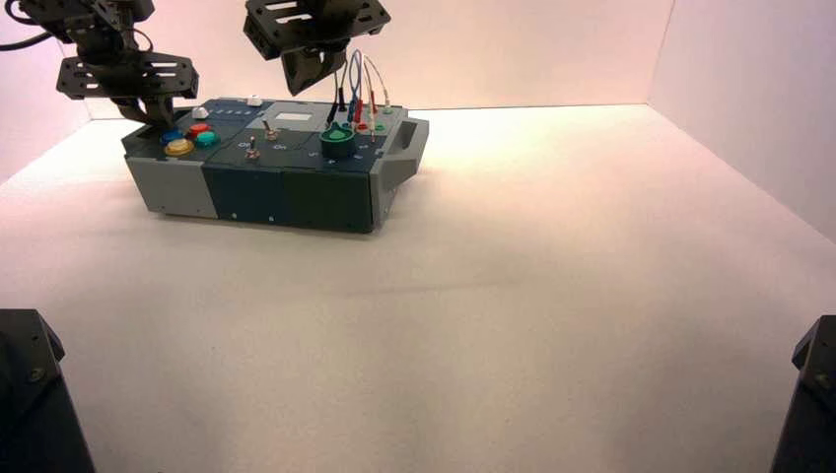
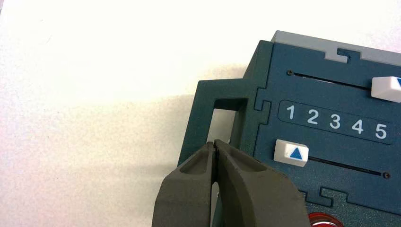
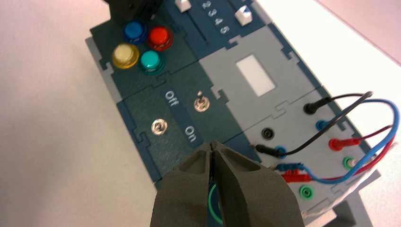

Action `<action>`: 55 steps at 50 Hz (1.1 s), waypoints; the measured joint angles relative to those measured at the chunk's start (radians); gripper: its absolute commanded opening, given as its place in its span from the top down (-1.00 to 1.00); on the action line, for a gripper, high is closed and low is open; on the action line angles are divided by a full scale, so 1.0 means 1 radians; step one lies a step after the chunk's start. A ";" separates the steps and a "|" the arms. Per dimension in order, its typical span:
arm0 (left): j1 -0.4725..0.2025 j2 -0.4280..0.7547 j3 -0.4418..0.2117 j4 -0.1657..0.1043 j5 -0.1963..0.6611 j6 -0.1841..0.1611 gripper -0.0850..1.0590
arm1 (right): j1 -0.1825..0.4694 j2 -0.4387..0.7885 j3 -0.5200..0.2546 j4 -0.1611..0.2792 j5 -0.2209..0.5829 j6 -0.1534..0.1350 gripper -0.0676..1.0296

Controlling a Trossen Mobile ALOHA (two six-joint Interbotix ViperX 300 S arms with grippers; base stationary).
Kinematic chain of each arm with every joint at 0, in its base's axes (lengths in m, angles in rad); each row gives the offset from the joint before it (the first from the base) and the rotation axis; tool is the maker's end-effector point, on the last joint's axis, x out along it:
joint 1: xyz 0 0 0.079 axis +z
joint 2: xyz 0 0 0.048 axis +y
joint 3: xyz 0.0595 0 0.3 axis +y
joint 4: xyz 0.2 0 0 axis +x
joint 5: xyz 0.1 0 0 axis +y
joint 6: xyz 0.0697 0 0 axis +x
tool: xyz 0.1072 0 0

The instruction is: Flip the bottom switch on with the right gripper.

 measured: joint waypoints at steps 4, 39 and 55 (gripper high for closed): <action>0.000 0.000 0.000 0.000 0.000 0.000 0.90 | 0.000 -0.006 0.029 0.000 -0.048 0.002 0.91; -0.012 -0.002 -0.003 -0.002 -0.003 0.000 0.90 | -0.075 -0.100 0.189 0.002 -0.192 0.000 0.91; -0.020 0.000 -0.005 -0.002 -0.014 0.000 0.90 | -0.075 -0.100 0.190 0.003 -0.195 0.002 0.91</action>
